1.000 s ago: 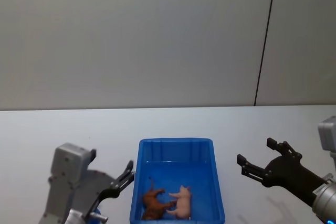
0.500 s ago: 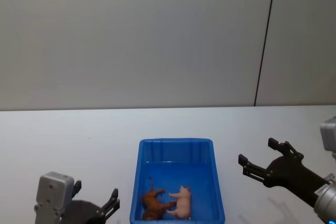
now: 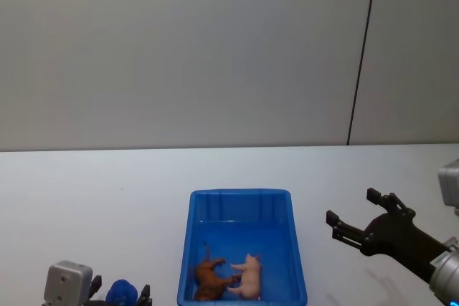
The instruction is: Pick up the two dolls from the table and place them into the box.
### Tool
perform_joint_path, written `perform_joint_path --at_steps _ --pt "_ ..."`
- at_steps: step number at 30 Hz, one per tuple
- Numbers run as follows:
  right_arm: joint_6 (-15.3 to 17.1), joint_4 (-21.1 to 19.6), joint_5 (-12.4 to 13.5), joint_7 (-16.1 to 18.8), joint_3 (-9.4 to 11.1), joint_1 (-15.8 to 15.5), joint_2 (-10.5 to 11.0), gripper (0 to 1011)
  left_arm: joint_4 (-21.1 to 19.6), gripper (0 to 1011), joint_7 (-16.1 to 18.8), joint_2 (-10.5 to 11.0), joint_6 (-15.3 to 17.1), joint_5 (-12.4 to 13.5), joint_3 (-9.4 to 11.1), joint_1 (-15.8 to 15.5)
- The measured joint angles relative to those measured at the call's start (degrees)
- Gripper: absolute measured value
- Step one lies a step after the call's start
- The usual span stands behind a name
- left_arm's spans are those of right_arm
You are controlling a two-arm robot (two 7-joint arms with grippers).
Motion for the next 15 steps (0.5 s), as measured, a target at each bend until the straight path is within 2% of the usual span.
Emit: perform_joint_path --at_steps 3,9,15 --pt "0.0 0.0 0.0 0.0 0.0 0.0 0.0 1001 1.1 996 -0.3 -0.1 -0.2 -0.1 -0.2 0.0" --pt "0.0 0.0 0.0 0.0 0.0 0.0 0.0 1001 2.9 865 -1.0 -0.3 -0.6 -0.1 -0.6 -0.1" --pt "0.0 0.0 0.0 0.0 0.0 0.0 0.0 1001 4.1 682 -1.5 -0.4 -0.9 0.0 -0.9 -0.3"
